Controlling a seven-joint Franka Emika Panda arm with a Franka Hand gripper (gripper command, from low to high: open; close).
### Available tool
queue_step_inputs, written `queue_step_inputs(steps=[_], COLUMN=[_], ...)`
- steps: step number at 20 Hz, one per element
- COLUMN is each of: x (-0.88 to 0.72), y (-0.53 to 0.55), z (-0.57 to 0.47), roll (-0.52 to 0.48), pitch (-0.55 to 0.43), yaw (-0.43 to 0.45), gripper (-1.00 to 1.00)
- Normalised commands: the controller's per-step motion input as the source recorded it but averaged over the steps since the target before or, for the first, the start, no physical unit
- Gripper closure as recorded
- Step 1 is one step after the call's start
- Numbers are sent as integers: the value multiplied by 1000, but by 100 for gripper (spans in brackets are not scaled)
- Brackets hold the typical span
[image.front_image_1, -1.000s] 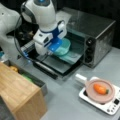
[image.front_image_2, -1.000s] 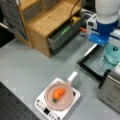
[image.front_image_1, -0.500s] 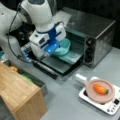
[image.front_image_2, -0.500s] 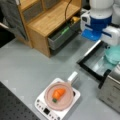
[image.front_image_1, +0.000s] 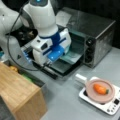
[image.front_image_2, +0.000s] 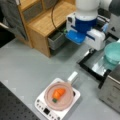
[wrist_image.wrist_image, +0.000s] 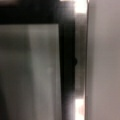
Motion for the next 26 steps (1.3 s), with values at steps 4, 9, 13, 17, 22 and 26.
queue_step_inputs(steps=[4,9,13,17,22,26], x=[968,627,521,569,690,747], y=[-177,53,244,279,205,120], z=[183,207,109,40,42,70], roll=[-76,-78,-130,-167,-222,-253], pitch=[320,318,230,196,172,176], yaw=[56,101,139,150,132,101], gripper=[-100,-100,-100,-100,-100,-100])
